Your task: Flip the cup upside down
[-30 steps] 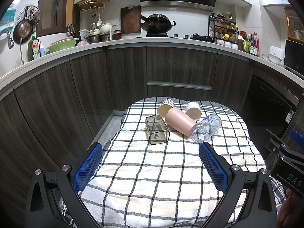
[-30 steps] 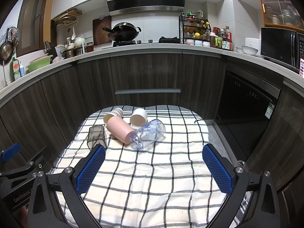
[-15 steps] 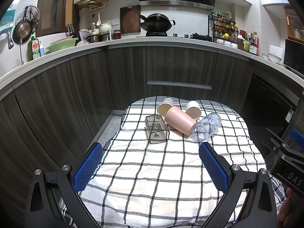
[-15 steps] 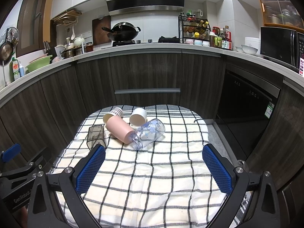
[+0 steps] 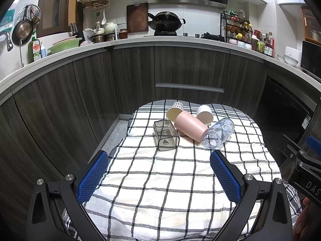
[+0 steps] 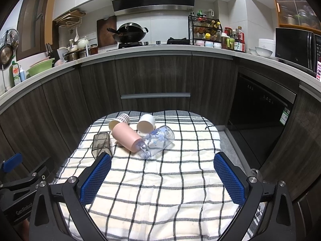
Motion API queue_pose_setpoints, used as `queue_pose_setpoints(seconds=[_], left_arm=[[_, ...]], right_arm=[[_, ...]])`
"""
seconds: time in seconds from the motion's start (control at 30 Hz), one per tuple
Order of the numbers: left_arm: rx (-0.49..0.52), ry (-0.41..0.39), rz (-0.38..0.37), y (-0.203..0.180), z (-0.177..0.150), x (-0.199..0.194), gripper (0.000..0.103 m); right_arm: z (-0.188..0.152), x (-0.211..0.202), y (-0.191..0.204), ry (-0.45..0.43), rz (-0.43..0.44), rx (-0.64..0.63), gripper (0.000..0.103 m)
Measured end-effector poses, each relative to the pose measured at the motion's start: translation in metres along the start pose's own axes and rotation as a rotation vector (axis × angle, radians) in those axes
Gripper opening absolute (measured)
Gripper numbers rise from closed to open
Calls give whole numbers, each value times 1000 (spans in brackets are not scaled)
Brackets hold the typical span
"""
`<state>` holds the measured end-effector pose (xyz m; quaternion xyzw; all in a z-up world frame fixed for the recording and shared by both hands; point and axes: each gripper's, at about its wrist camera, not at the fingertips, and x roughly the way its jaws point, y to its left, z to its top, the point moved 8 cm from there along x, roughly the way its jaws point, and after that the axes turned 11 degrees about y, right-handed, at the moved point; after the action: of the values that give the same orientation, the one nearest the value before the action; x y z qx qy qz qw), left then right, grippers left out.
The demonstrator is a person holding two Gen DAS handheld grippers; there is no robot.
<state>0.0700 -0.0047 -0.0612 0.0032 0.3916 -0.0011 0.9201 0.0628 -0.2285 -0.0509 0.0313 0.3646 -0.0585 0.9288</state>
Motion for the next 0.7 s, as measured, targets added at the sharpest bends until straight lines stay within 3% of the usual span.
queue_pose_setpoints(seconds=[0.7], left_arm=[[5, 60, -23, -3, 17, 21, 103]], right_arm=[[12, 21, 0, 51, -27, 16, 102]])
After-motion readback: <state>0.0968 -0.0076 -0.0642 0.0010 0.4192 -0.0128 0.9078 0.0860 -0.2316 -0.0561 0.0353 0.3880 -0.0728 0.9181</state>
